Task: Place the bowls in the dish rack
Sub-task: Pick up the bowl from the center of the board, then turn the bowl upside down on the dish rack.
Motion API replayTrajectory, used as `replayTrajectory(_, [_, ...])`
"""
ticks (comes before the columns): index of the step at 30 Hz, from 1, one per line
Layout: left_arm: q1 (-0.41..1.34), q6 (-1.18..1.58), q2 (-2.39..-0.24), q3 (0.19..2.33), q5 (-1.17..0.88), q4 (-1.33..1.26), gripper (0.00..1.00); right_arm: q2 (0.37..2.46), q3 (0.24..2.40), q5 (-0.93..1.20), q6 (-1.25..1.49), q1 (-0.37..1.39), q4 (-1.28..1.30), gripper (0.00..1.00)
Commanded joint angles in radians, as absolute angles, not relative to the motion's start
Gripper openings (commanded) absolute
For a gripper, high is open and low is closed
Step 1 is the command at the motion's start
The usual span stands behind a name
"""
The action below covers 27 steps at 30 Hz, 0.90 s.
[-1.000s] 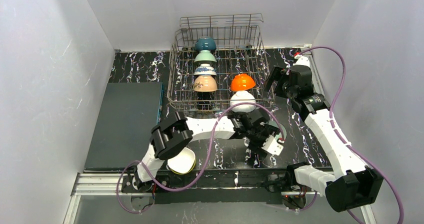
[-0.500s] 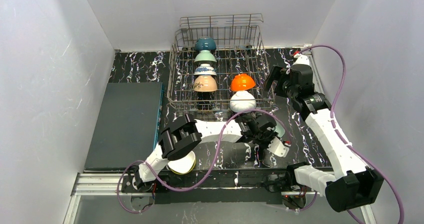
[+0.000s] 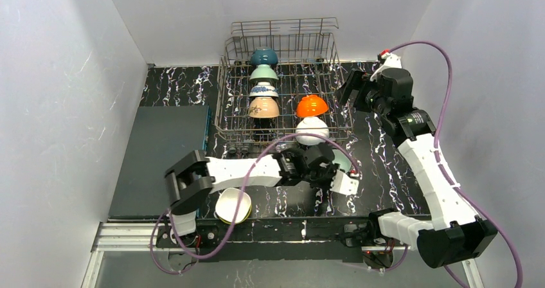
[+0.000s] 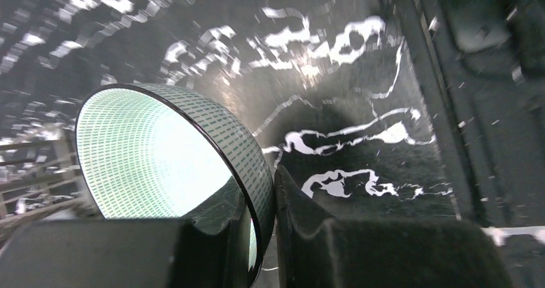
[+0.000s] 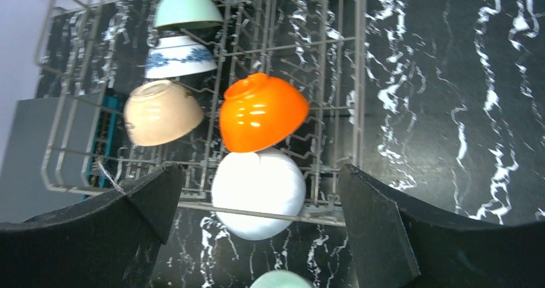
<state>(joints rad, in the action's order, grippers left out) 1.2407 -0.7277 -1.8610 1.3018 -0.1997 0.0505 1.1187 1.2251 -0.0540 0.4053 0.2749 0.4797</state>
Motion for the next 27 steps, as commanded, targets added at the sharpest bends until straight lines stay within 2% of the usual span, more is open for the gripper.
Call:
replayTrajectory(1, [1.220, -0.608, -1.618, 1.288, -0.296, -0.053, 0.00, 1.135, 1.324, 0.077, 0.412, 0.268, 0.473, 0.99])
replayTrajectory(5, [1.147, -0.508, -1.528, 1.285, -0.369, -0.052, 0.00, 1.148, 1.357, 0.118, 0.424, 0.270, 0.459, 0.99])
replayTrajectory(10, [0.973, -0.353, -1.483, 1.307, -0.520, -0.065, 0.00, 1.168, 1.350, 0.172, 0.455, 0.268, 0.419, 0.99])
replayTrajectory(18, [0.756, -0.290, -1.469, 1.304, -0.619, -0.086, 0.00, 1.257, 1.343, 0.331, 0.538, 0.269, 0.358, 0.99])
replayTrajectory(23, [0.659, -0.282, -1.357, 1.063, -0.603, -0.320, 0.00, 1.320, 1.284, 0.480, 0.652, 0.276, 0.234, 0.99])
replayTrajectory(27, [0.645, -0.429, -1.224, 0.901, -0.485, -0.410, 0.00, 1.384, 1.274, 0.534, 0.699, 0.336, 0.173, 0.99])
